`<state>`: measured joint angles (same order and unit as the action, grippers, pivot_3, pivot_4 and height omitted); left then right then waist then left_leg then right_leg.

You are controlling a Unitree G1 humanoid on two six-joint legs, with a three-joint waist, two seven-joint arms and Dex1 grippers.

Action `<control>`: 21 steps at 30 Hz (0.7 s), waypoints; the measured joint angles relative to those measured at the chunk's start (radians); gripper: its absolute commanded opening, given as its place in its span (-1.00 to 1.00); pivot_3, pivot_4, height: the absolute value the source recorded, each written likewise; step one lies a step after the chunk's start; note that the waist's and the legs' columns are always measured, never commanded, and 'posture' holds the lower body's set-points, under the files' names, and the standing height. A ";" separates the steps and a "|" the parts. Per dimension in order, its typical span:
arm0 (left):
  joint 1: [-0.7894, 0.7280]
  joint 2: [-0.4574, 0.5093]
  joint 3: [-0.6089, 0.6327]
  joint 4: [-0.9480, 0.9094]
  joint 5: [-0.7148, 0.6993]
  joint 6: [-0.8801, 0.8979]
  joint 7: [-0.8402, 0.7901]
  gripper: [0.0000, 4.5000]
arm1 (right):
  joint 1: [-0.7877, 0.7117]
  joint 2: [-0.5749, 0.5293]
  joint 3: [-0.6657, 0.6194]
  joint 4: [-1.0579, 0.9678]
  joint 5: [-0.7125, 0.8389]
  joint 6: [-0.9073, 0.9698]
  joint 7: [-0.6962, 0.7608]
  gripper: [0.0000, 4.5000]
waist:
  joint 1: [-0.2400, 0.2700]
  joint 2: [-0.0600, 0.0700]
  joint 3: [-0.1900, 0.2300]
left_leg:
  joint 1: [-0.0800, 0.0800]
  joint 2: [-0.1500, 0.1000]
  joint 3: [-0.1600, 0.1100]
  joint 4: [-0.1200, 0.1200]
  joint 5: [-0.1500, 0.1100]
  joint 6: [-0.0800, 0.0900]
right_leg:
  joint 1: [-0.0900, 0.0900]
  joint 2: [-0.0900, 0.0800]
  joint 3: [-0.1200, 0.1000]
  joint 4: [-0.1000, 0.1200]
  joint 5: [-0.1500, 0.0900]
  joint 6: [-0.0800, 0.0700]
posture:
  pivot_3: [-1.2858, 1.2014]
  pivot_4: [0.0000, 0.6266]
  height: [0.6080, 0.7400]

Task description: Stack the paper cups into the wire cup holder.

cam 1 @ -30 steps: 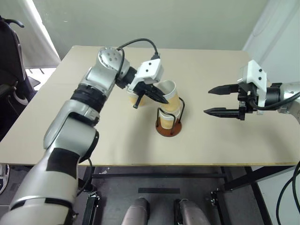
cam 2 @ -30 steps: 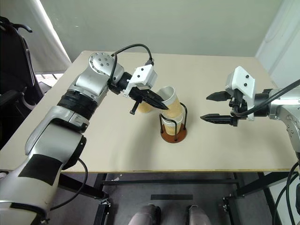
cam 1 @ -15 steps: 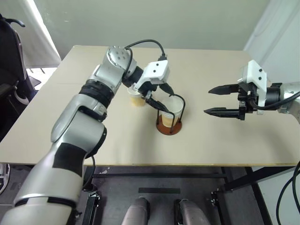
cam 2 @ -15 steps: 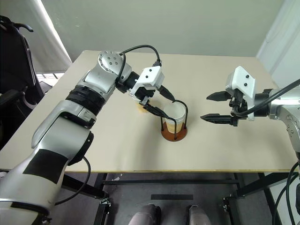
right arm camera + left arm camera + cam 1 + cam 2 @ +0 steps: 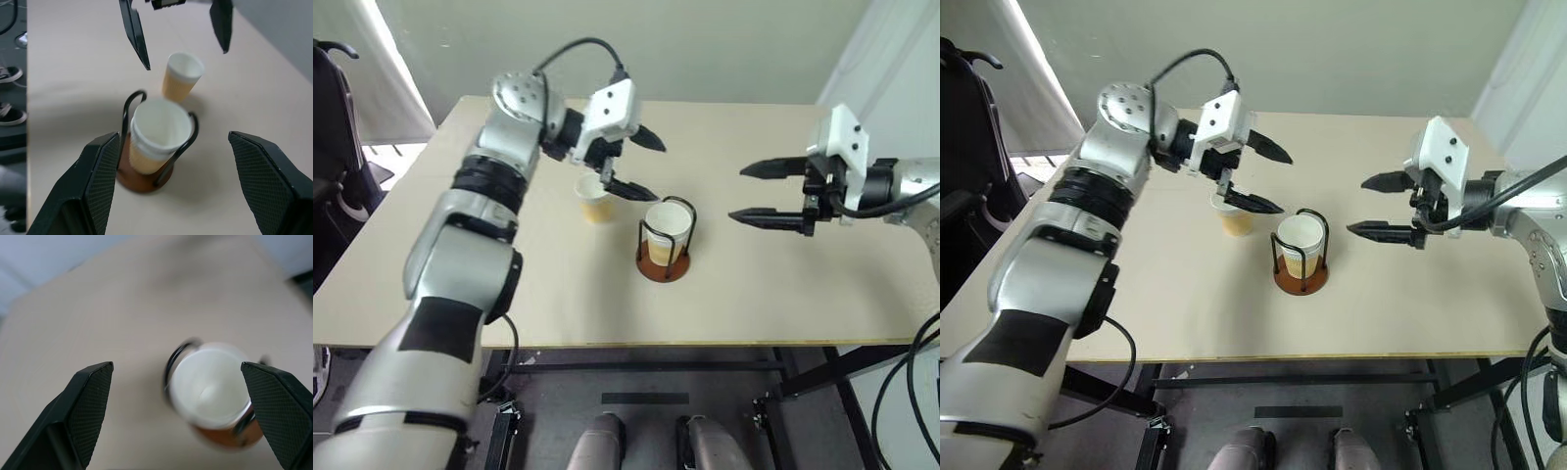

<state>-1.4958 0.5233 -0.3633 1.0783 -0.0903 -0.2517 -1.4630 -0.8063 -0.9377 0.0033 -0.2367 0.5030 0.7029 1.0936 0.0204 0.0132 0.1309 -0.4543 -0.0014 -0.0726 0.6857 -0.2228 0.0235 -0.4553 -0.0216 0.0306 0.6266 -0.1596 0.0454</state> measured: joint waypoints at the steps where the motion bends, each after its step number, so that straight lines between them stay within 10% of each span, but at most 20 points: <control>1: 0.002 0.016 0.000 0.006 0.035 -0.022 0.023 0.99 | -0.004 0.002 0.000 0.001 0.000 -0.003 0.000 0.59 | 0.000 0.000 0.000 | 0.000 0.000 0.000 0.000 0.000 0.000 | 0.000 0.000 0.000 0.000 0.000 0.000 | 0.03 -0.52 1.00; 21: 0.073 0.099 -0.030 0.185 0.429 -0.188 0.353 0.99 | -0.005 -0.006 0.058 0.044 -0.105 -0.168 0.103 0.59 | 0.005 0.000 0.000 | -0.001 -0.001 -0.002 -0.001 0.000 0.000 | -0.003 -0.002 0.001 0.000 0.000 -0.002 | 0.03 -0.52 1.00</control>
<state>-1.4229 0.6225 -0.3930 1.2631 0.3384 -0.4397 -1.1104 -0.8109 -0.9441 0.0618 -0.1928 0.3975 0.5349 1.1971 0.0257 0.0131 0.1309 -0.4558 -0.0028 -0.0742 0.6848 -0.2226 0.0232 -0.4579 -0.0239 0.0316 0.6270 -0.1599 0.0433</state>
